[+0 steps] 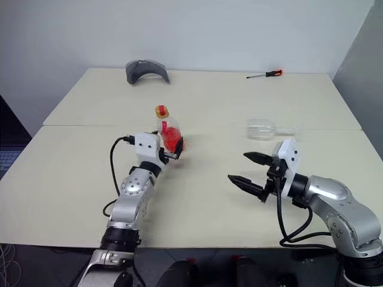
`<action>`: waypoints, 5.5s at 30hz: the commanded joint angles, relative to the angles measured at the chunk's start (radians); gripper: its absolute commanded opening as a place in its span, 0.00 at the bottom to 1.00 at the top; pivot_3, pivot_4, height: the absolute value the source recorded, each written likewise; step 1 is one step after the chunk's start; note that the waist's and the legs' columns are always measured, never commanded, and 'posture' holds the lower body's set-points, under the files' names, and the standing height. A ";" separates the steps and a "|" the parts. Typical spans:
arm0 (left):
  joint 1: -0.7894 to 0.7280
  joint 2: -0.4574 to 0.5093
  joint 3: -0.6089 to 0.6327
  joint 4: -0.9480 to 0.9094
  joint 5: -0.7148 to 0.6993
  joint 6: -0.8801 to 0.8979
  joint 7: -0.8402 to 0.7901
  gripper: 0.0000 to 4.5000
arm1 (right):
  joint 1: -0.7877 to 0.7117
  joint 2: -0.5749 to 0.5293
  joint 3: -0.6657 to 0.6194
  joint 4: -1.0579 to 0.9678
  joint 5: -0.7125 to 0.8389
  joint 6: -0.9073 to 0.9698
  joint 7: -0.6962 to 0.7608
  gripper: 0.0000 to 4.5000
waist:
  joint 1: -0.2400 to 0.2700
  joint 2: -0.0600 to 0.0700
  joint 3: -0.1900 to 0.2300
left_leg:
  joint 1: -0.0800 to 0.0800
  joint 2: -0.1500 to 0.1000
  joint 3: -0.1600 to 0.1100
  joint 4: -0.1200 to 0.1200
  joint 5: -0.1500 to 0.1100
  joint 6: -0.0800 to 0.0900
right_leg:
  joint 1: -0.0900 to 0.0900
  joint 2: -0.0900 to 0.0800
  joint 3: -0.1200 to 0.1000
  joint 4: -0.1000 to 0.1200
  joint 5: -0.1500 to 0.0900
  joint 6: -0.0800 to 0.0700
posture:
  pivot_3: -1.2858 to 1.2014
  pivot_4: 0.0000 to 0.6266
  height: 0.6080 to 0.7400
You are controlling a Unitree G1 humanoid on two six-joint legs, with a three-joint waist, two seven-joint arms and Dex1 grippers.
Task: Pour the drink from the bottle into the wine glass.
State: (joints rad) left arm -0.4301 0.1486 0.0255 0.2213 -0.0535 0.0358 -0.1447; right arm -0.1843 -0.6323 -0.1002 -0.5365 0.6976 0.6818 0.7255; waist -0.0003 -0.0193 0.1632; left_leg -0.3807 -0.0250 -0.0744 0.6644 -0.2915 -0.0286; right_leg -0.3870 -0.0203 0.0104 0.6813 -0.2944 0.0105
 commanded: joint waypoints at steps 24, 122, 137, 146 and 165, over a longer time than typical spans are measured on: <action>-0.234 -0.014 0.056 0.464 -0.014 -0.314 -0.016 1.00 | -0.024 -0.020 -0.057 -0.104 0.098 0.065 -0.090 1.00 | 0.000 0.000 0.000 | 0.000 0.000 0.000 0.000 0.000 0.000 | 0.000 0.000 0.000 0.000 0.000 0.000 | 0.52 0.24 1.00; 0.204 0.433 0.036 -0.696 -0.499 0.510 -0.625 0.23 | -0.718 0.106 0.083 0.326 0.034 0.243 0.367 1.00 | -0.018 0.003 0.003 | -0.003 0.000 -0.003 -0.001 0.000 0.000 | -0.004 -0.001 -0.001 -0.001 0.002 -0.003 | 0.52 0.24 1.00; -0.082 0.236 -0.113 -0.315 -0.325 0.296 -0.631 0.23 | -0.710 0.365 0.140 0.229 -0.141 0.172 -0.196 1.00 | -0.028 0.003 0.003 | -0.003 0.000 -0.001 -0.001 0.000 -0.001 | -0.005 -0.001 0.001 0.001 0.002 -0.003 | 0.52 0.24 1.00; -0.103 0.234 -0.105 -0.273 -0.316 0.270 -0.655 0.23 | -0.714 0.373 0.163 0.291 -0.157 0.130 -0.159 1.00 | -0.029 0.003 0.003 | -0.003 0.000 0.000 -0.001 0.002 -0.003 | -0.006 -0.001 0.001 0.001 0.002 -0.003 | 0.52 0.24 1.00; -0.134 0.229 -0.092 -0.250 -0.313 0.273 -0.638 0.23 | -0.685 0.355 0.194 0.295 -0.160 0.132 -0.091 0.87 | -0.029 0.003 0.003 | -0.003 0.000 0.000 -0.001 0.000 0.000 | -0.006 0.000 0.001 0.001 0.002 -0.003 | 0.52 0.24 1.00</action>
State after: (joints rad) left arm -0.5347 0.3837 -0.0925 -0.0198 -0.3687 0.3366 -0.7900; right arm -0.8677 -0.2720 0.0972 -0.2218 0.5315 0.8328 0.6261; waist -0.0294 -0.0166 0.1661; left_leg -0.3842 -0.0251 -0.0749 0.6635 -0.2912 -0.0291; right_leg -0.3934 -0.0208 0.0118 0.6823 -0.2923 0.0077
